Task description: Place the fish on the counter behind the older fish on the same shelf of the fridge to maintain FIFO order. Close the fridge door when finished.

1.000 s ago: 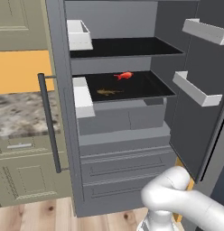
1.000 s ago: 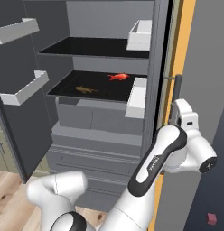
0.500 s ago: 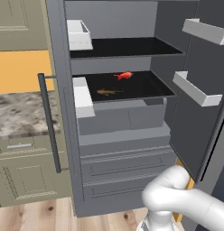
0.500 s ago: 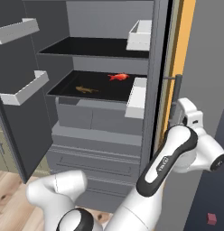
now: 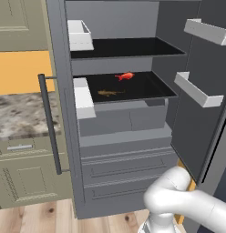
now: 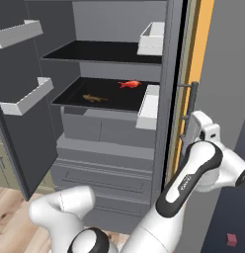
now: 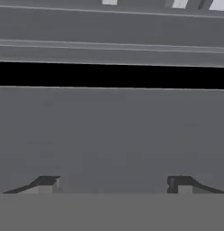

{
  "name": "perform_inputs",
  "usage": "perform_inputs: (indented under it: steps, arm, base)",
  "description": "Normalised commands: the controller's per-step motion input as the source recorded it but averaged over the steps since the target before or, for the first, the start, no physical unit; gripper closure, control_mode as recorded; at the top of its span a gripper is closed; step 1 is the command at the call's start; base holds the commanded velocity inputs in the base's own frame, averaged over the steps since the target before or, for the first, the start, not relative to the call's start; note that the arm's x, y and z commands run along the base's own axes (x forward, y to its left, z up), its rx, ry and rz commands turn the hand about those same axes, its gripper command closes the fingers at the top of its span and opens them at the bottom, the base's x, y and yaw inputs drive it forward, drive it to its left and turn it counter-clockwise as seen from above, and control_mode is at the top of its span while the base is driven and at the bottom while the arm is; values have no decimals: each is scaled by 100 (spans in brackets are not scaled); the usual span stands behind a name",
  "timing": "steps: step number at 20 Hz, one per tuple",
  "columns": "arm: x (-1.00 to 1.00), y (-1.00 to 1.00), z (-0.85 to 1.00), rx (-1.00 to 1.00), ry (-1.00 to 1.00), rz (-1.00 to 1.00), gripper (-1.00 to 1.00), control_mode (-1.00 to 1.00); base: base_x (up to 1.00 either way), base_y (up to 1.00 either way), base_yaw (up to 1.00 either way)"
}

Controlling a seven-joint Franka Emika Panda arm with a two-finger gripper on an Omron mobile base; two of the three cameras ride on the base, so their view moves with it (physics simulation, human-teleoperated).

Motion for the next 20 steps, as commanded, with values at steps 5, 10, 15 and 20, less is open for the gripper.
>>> perform_inputs:
  steps: [5,10,15,20]
  arm:
    - [15,100,-11,-14,0,-3,-100,-100]
    - [44,91,0,-5,0,-5,-100,-100]
    - [28,89,0,-5,0,-6,-100,-100]
    - [4,66,-1,-4,4,-8,-100,-100]
  base:
    - [0,0,0]
    - [0,0,0]
    - [0,0,0]
    - [0,0,0]
